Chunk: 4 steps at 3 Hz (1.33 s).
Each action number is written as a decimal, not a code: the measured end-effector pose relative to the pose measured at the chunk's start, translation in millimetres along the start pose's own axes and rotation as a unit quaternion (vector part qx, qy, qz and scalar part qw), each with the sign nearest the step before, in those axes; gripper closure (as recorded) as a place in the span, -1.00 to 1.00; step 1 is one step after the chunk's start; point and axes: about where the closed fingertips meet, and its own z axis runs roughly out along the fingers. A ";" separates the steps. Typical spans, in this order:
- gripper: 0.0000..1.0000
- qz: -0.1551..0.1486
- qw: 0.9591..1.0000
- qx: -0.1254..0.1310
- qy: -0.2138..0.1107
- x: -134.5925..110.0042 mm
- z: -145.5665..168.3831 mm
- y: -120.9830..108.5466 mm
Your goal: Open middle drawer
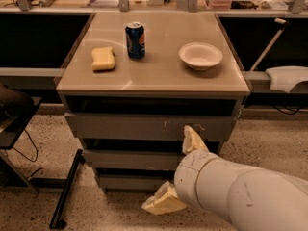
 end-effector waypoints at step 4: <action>-1.00 0.097 0.988 0.076 0.090 185.4 45.6 -65.2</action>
Offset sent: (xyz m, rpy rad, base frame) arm 0.1296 -0.1503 -0.2026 -0.1806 0.1066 -0.3945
